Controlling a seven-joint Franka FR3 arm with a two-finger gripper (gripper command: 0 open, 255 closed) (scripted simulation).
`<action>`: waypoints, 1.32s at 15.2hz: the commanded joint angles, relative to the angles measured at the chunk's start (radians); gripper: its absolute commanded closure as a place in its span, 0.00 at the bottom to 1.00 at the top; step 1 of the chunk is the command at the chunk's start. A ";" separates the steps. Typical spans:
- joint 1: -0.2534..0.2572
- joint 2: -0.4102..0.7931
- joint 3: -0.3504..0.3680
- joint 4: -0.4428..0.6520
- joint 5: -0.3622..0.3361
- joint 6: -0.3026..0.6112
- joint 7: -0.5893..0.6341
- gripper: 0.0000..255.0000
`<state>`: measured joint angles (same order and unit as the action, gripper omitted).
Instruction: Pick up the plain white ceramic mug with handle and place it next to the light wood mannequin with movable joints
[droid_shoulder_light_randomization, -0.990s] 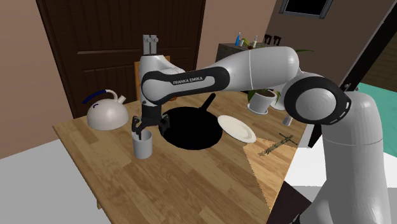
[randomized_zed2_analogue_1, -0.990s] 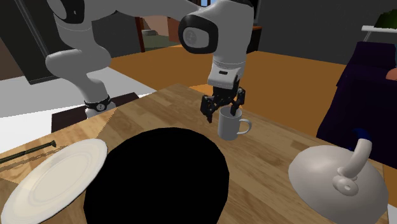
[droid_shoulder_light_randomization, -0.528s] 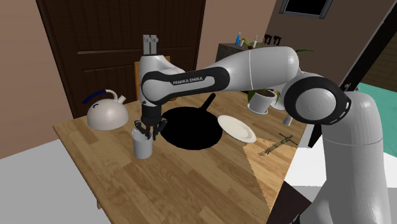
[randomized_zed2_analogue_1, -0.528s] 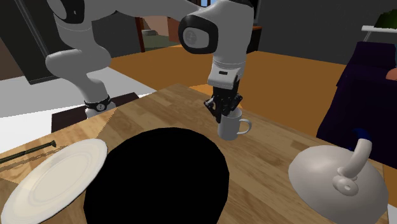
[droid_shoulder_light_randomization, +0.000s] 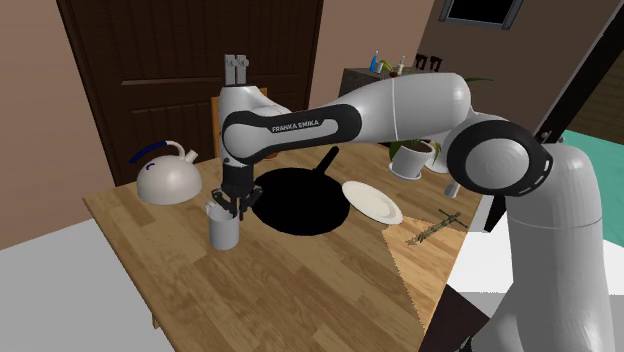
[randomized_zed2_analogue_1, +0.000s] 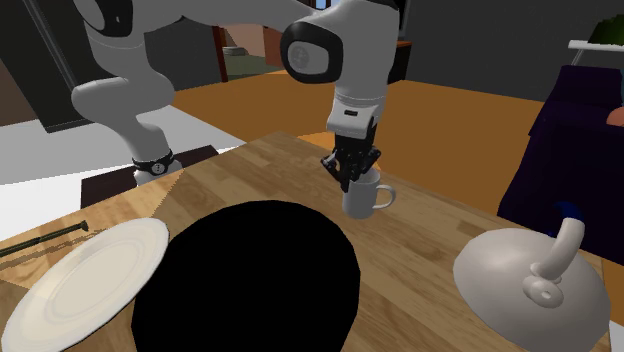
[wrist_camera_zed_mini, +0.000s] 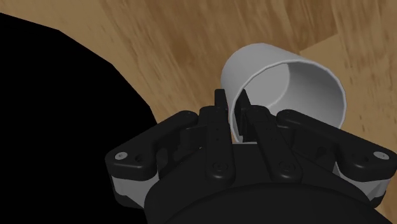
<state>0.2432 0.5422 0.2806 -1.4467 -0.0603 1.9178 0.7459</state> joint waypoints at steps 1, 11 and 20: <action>-0.001 -0.005 0.001 0.013 0.001 -0.018 -0.001 1.00; 0.003 -0.028 0.005 0.113 0.007 -0.140 0.001 1.00; 0.012 -0.027 0.008 0.237 0.007 -0.262 0.006 1.00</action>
<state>0.2541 0.5154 0.2882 -1.2255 -0.0531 1.6725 0.7515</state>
